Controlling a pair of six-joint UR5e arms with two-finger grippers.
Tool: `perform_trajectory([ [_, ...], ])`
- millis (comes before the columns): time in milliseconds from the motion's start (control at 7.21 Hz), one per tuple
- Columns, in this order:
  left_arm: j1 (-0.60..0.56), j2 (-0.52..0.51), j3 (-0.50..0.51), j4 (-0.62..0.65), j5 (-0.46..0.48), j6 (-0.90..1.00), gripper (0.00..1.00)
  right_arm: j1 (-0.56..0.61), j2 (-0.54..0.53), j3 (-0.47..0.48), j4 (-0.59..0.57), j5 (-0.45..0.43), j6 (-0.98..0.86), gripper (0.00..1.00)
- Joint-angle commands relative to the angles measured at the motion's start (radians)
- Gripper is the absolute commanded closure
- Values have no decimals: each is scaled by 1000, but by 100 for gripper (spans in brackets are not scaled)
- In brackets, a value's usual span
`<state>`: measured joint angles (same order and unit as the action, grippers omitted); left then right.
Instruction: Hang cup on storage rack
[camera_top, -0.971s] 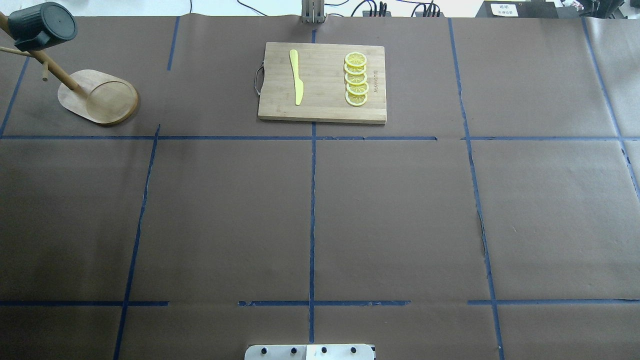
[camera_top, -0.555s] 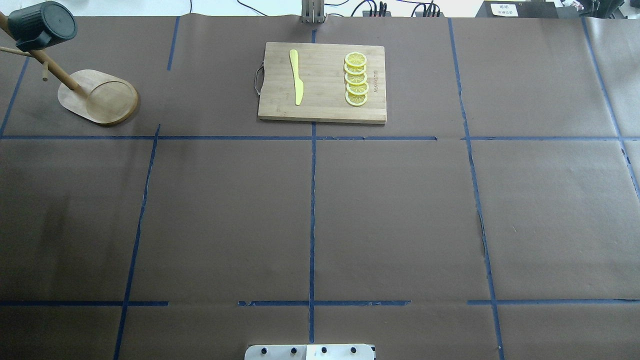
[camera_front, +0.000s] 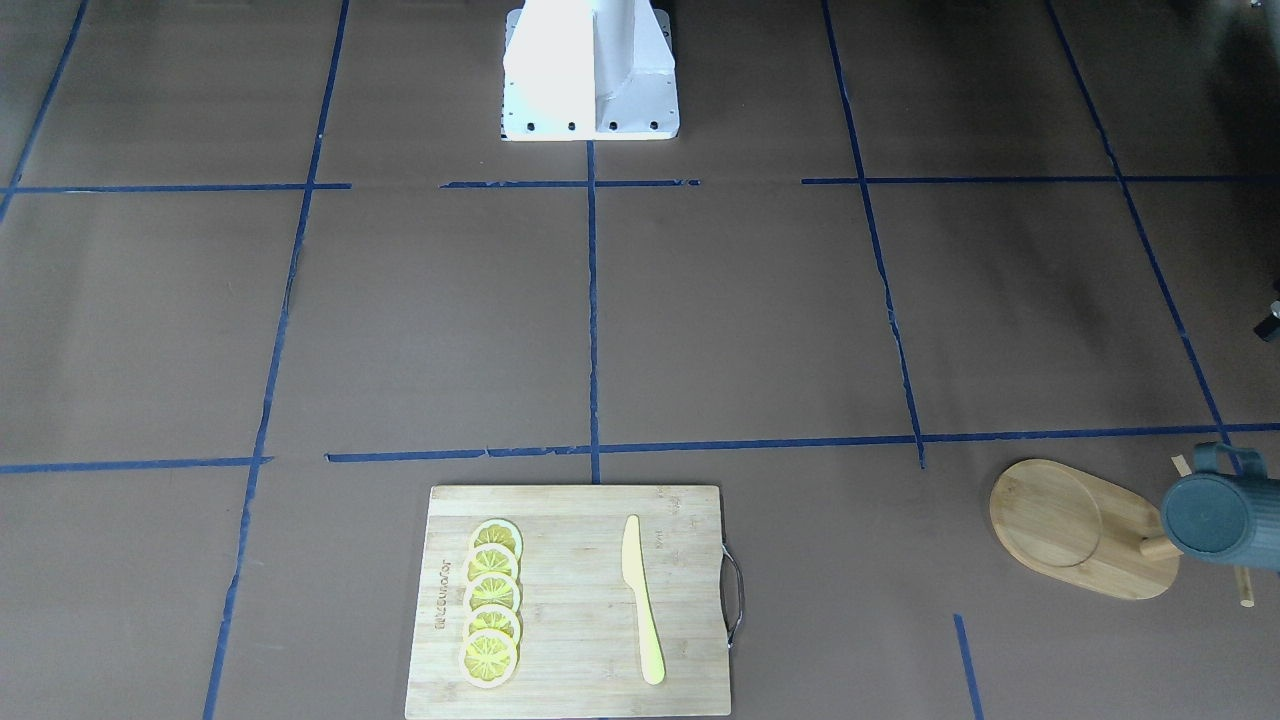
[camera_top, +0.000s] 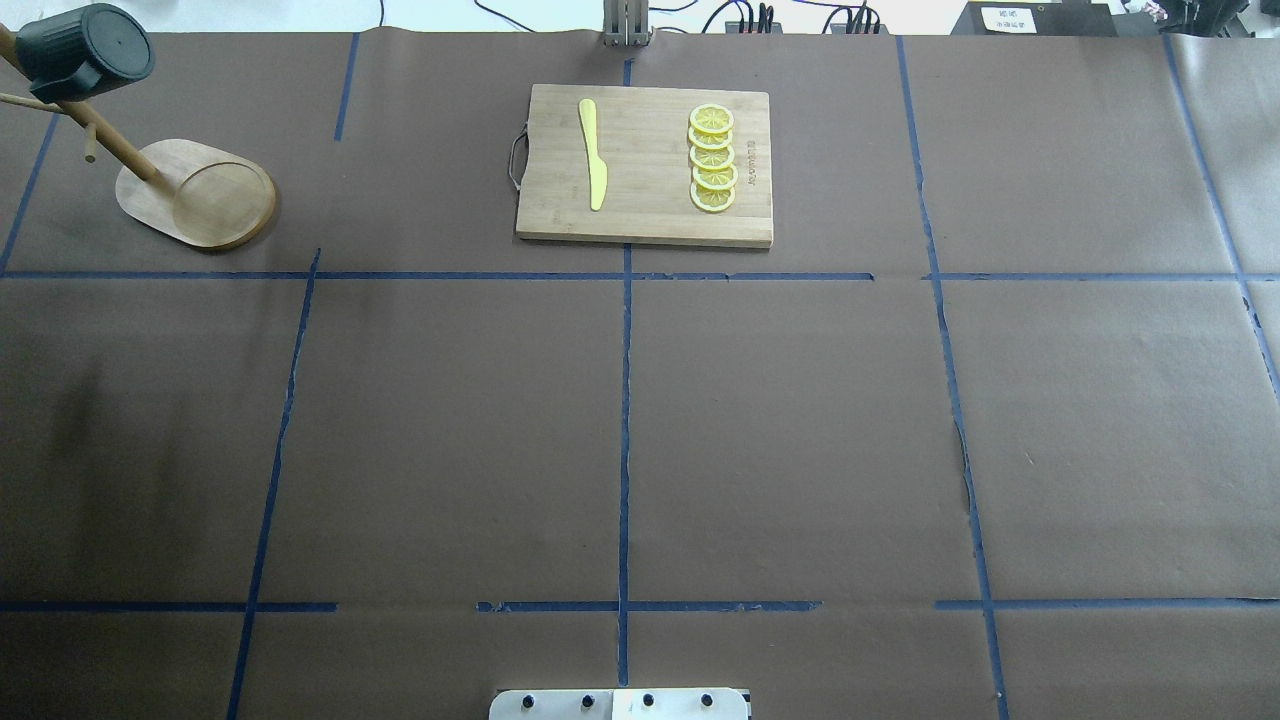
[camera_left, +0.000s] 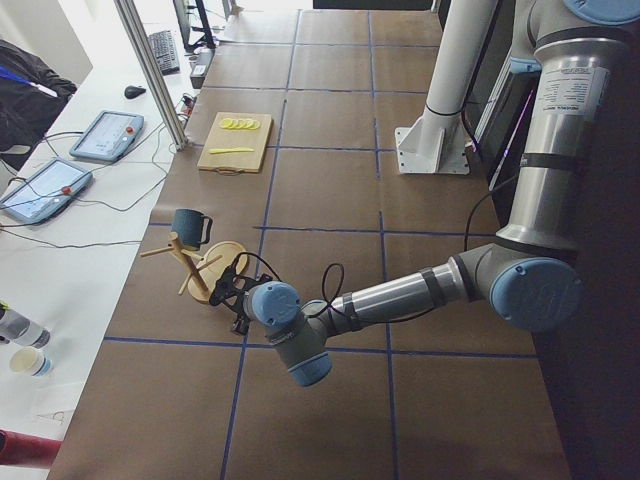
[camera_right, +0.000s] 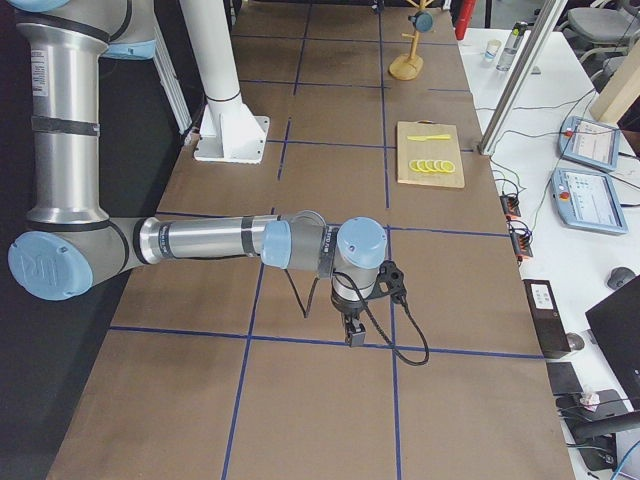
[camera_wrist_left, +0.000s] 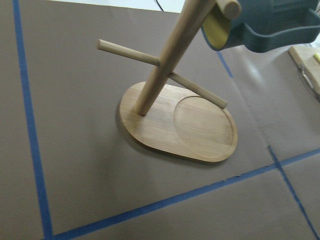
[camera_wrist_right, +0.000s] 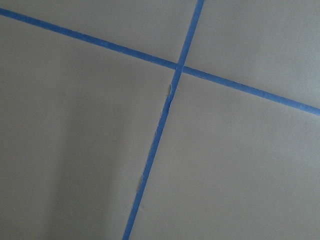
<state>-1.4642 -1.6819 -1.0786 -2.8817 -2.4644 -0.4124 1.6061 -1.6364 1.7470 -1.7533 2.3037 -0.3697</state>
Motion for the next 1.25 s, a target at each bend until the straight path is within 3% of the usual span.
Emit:
perform_trajectory([
  [0, -16, -4, -9, 218, 140, 327, 0, 0, 0, 0, 0, -1, 0, 0],
  [139, -25, -8, -38, 346, 183, 440, 0, 0, 0, -1, 0, 0, 0, 0],
  [416, -68, -9, -176, 726, 220, 611, 0, 0, 0, -1, 0, -1, 0, 0],
  [694, -110, -51, -247, 1094, 200, 618, 0, 0, -2, -3, 0, -1, 0, 0],
  [832, -134, -58, -257, 1246, 103, 577, 0, 0, -3, -3, 0, -1, 0, 0],
  [1110, -148, 9, -349, 1351, 74, 535, 0, 0, -7, 0, 0, 0, 0, 0],
])
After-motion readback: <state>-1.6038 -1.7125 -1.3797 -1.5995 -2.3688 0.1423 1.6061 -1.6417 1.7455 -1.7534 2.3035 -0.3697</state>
